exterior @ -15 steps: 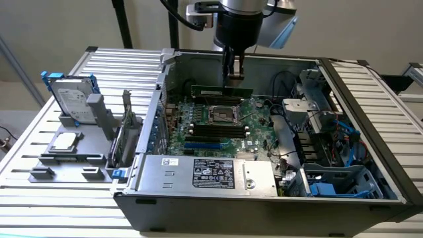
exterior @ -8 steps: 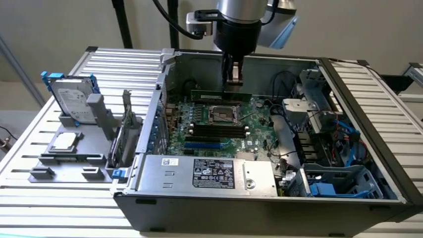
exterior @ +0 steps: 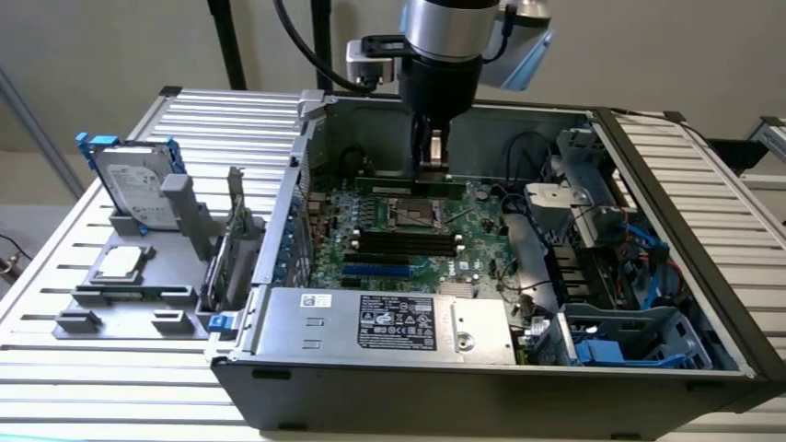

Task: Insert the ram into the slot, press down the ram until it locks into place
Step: 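Insert the ram into the slot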

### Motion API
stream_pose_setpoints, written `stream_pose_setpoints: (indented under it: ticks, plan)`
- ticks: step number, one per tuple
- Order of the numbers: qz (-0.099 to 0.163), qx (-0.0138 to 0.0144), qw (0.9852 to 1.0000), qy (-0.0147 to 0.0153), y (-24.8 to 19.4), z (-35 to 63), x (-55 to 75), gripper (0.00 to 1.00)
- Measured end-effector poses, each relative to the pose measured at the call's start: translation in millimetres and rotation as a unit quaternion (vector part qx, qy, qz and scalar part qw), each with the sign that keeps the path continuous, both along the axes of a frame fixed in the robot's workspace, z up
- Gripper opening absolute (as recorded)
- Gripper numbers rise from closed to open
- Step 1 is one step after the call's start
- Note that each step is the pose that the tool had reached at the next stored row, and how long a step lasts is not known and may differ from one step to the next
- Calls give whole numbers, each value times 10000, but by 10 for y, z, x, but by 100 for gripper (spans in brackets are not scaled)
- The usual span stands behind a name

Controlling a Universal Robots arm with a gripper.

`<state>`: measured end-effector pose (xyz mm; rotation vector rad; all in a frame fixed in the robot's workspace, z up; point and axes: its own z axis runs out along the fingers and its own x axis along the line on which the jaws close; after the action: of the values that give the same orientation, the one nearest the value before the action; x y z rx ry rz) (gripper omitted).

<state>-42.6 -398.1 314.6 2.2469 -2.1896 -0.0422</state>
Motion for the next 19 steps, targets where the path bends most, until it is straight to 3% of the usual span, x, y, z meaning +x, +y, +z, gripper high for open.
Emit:
stream_pose_setpoints:
  ticks: [12,19]
  plan:
    - [-2,-1,10000,1,-118,-218,0,13]
    - [-4,-1,10000,1,-127,-345,1,13]
